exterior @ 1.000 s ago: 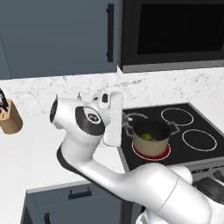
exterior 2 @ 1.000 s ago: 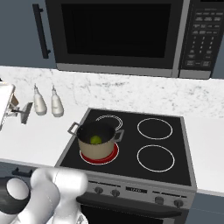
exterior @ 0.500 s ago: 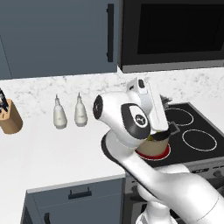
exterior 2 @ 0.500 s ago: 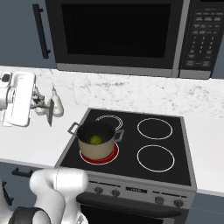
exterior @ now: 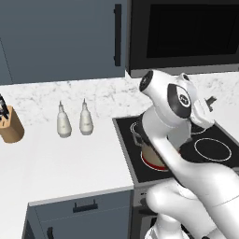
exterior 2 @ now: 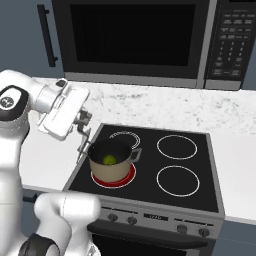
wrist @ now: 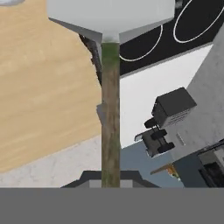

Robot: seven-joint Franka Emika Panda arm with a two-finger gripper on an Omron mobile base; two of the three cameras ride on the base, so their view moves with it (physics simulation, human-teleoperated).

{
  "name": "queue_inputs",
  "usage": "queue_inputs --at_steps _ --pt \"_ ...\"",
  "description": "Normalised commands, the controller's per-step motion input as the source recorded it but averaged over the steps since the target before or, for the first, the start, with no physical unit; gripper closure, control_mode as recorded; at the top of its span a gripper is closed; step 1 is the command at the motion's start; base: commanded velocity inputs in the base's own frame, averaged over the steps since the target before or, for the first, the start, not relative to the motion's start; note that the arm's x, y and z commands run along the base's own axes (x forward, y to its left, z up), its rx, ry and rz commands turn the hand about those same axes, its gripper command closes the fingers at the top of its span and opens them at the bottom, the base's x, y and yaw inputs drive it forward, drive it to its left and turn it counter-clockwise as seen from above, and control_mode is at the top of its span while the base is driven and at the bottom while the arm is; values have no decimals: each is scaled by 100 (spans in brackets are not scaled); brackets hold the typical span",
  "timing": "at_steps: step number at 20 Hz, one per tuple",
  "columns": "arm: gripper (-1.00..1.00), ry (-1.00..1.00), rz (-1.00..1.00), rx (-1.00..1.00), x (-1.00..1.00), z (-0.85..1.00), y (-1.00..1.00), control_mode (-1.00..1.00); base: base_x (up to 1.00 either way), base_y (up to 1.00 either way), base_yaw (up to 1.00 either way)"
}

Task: Put the lime and onion in the pot. Retrieve the spatula and lightly stir the vegetables in the pot.

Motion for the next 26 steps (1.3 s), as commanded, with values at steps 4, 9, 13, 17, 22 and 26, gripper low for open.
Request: queue_inputs --at_steps 4,9,13,17,22,26 --pt "100 28 -13 9 53 -5 -55 -100 0 0 0" --pt "100 11 -13 1 60 -28 -18 -100 0 0 0" --pt "100 1 -10 0 62 -37 -1 -100 0 0 0" --pt "100 0 -8 0 60 -28 0 -100 0 0 0" --pt "100 4 -7 0 49 -45 -1 -100 0 0 0" --pt "100 4 -6 0 49 -41 0 -100 0 0 0"
